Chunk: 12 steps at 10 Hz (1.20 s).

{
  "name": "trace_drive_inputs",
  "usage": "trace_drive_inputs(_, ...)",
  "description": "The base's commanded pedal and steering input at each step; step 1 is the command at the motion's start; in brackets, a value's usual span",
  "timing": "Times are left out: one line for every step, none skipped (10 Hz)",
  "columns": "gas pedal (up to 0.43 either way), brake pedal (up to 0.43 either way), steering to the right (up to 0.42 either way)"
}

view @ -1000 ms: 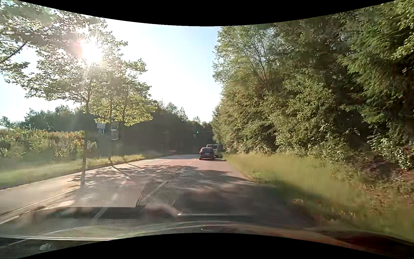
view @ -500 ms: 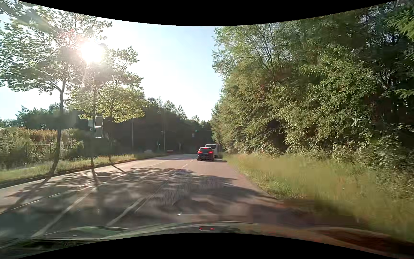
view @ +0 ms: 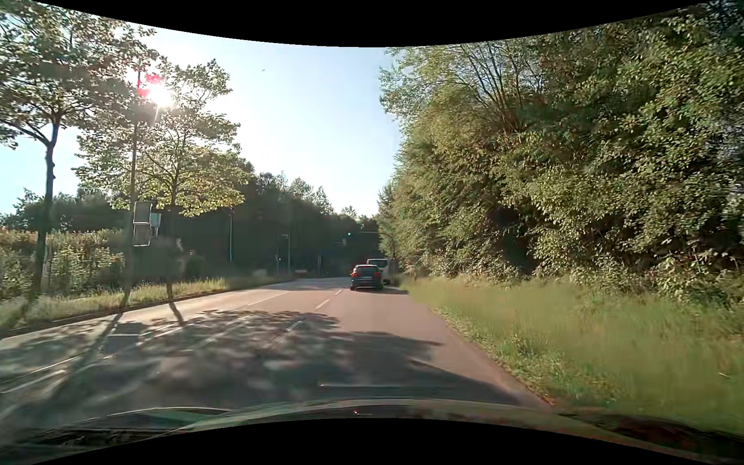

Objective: Follow the waypoints while adhering to traffic rules and regulations

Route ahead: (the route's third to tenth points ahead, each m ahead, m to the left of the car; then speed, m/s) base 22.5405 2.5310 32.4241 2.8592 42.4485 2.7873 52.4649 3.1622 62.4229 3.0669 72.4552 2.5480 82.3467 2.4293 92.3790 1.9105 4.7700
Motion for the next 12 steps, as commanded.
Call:
trace_drive_inputs(0.000, 0.000, -0.010)
trace_drive_inputs(0.000, 0.000, -0.011)
trace_drive_inputs(0.000, 0.000, -0.008)
trace_drive_inputs(0.020, 0.000, -0.007)
trace_drive_inputs(0.028, 0.000, -0.007)
trace_drive_inputs(0.028, 0.000, -0.005)
trace_drive_inputs(0.028, 0.000, -0.004)
trace_drive_inputs(0.028, 0.000, -0.003)
trace_drive_inputs(0.028, 0.000, 0.000)
trace_drive_inputs(0.028, 0.000, 0.000)
trace_drive_inputs(0.028, 0.000, 0.000)
trace_drive_inputs(0.028, 0.000, 0.000)
